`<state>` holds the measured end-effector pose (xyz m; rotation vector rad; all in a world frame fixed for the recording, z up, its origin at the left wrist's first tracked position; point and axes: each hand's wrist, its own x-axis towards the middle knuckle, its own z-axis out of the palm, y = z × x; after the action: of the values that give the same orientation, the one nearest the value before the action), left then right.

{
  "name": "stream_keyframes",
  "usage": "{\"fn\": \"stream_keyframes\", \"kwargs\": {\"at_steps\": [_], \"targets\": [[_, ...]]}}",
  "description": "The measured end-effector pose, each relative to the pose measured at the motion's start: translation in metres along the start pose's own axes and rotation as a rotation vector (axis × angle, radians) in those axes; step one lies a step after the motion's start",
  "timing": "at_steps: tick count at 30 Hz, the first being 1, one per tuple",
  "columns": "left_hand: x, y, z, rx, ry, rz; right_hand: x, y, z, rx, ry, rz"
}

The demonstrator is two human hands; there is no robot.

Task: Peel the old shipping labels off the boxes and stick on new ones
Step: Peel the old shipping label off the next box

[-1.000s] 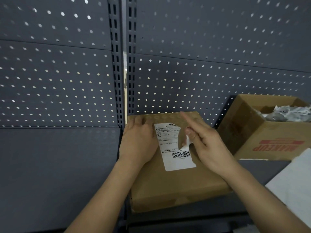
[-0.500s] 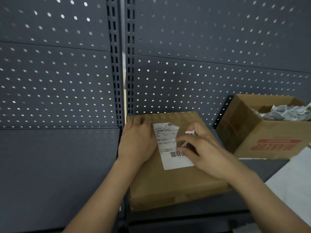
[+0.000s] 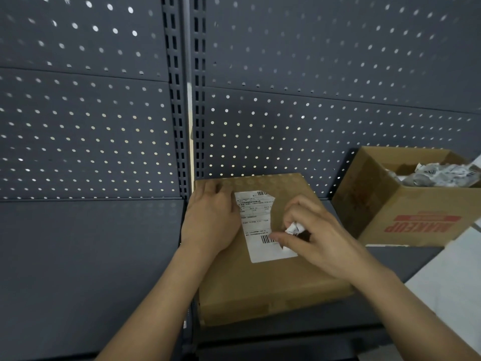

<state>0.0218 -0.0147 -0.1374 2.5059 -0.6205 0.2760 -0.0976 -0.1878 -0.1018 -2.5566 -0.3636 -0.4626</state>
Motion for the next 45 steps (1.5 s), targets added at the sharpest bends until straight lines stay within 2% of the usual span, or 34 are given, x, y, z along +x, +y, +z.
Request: {"fn": "stream_keyframes", "kwargs": {"at_steps": [4,7,10,16,19,21,24,29,33,39,45], "targets": [[0.000,0.001,-0.001,0.005,-0.015,-0.008,-0.002,0.004,0.000,0.105,0.026,0.002],[0.000,0.001,-0.001,-0.001,-0.014,-0.014,-0.007,0.005,-0.004,0.386,-0.014,0.121],[0.000,0.002,-0.002,-0.001,-0.016,-0.014,-0.004,0.009,-0.004,0.337,-0.012,0.138],[-0.001,0.002,-0.003,-0.001,-0.033,-0.021,0.007,0.013,-0.005,0.461,0.115,0.364],[0.000,0.002,-0.002,-0.004,-0.028,-0.017,0.018,0.013,-0.008,0.424,0.138,0.478],[0.000,0.002,-0.002,-0.005,-0.023,-0.018,0.029,0.013,-0.009,0.288,0.142,0.526],[-0.001,0.001,-0.003,-0.006,-0.023,-0.016,0.045,0.018,-0.007,-0.023,0.086,0.531],[0.000,-0.001,-0.002,-0.023,-0.029,-0.007,0.057,0.029,0.003,-0.184,-0.039,0.505],[0.001,-0.003,-0.003,-0.072,-0.034,0.036,0.050,0.033,0.013,-0.358,-0.023,0.456],[0.004,-0.011,-0.008,-0.130,-0.079,0.013,0.046,0.035,0.013,-0.442,-0.013,0.359],[-0.002,-0.013,-0.008,-0.055,-0.059,0.064,0.045,0.031,0.016,-0.494,0.005,0.320]]}}
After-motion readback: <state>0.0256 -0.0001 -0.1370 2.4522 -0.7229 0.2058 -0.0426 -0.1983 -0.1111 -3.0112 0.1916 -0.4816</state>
